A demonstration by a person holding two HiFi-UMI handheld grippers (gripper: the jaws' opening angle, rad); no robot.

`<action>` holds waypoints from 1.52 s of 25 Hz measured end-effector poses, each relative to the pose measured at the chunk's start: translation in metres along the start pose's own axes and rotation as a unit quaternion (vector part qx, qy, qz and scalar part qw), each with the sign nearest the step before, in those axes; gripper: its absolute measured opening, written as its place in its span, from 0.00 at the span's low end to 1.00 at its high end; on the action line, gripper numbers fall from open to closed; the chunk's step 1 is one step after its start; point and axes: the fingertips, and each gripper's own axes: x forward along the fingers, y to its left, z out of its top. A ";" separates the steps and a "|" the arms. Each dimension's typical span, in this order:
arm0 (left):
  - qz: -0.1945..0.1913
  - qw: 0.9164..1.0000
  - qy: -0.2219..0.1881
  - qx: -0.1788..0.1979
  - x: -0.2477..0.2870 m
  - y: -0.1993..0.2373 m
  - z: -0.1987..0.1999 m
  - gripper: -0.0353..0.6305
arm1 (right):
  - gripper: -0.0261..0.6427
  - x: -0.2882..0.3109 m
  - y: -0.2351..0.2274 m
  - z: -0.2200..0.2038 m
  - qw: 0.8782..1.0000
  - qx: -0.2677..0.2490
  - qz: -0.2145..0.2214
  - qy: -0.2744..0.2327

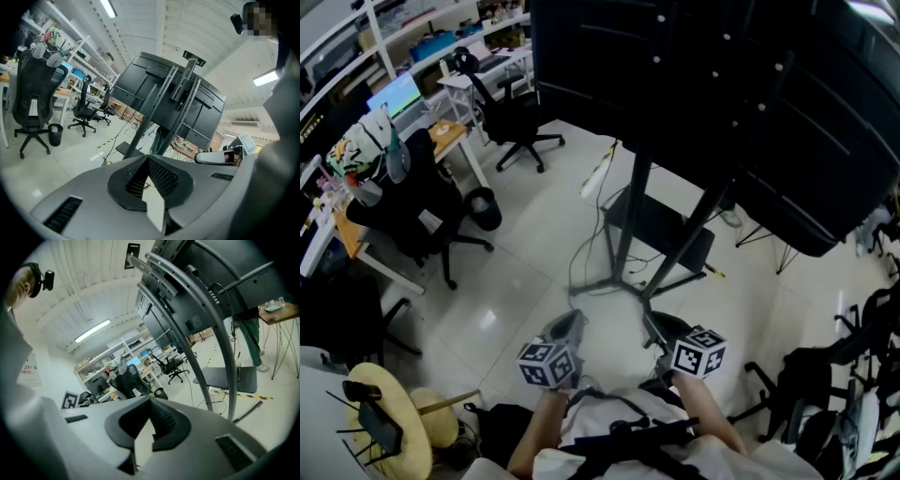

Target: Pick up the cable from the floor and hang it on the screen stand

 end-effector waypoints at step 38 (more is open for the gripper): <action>-0.008 0.988 0.110 0.105 0.245 0.117 0.074 0.06 | 0.05 0.163 -0.103 0.107 0.998 -0.026 -0.050 0.002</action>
